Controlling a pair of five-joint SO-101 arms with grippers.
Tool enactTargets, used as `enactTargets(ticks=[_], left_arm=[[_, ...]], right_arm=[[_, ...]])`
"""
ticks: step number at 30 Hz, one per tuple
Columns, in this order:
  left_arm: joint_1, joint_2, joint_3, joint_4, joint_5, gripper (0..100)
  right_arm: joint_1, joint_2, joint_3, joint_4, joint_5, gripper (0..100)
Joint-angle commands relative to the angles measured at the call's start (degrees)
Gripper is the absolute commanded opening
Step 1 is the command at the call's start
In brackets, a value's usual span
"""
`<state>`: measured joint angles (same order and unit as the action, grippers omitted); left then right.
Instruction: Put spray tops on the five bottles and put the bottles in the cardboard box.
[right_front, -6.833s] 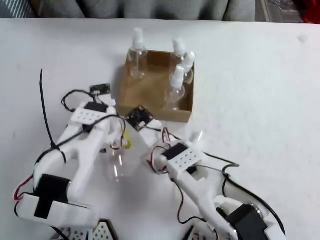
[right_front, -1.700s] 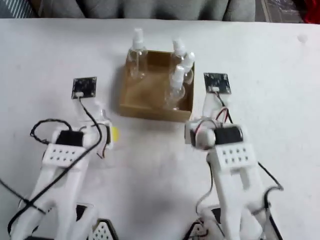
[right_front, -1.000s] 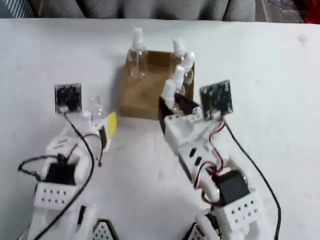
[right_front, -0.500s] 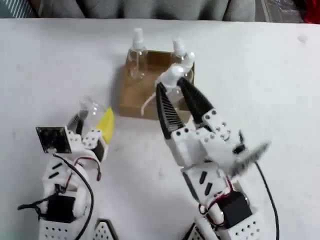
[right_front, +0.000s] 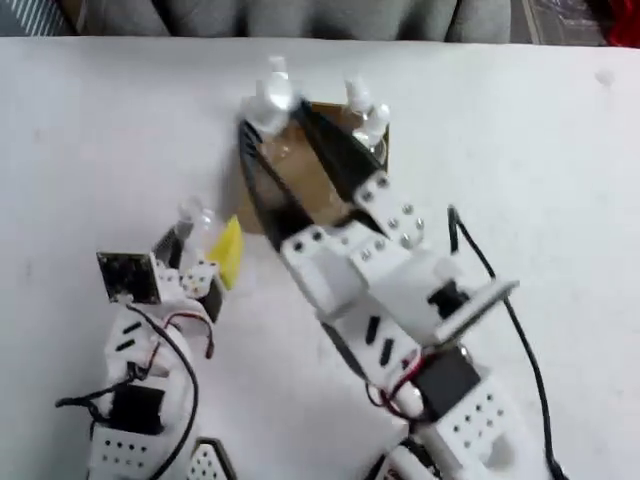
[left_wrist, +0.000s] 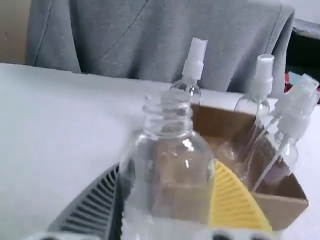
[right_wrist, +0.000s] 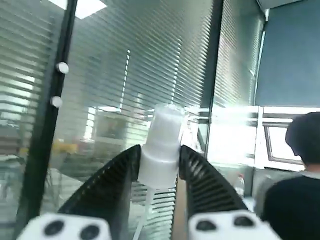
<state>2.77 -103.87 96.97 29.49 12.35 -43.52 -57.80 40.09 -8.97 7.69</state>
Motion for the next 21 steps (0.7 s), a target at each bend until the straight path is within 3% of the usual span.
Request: enactTargets(ticks=[1,5,9,14,21], left_arm=[[0.48,-0.48,0.09,-0.26,-0.35,2],[0.40,-0.48,0.09,-0.44,-0.35,2],[0.57,-0.48,0.09,-0.44,-0.44,2],[0.92,-0.48,0.09,-0.44,-0.44,2],[0.92,-0.31,0.09,0.62,-0.44,2]], right_arm=[[-1.36,7.08,-12.92,-1.01,-0.44,1.6],[-4.70,11.82,-18.90,0.04,-0.26,1.6],[-4.53,9.89,-10.55,4.79,-0.26,1.6],[-1.89,11.65,-7.91,-1.45,-0.44,1.5],[-0.48,17.63,-7.82,-1.54,-0.44,1.5]])
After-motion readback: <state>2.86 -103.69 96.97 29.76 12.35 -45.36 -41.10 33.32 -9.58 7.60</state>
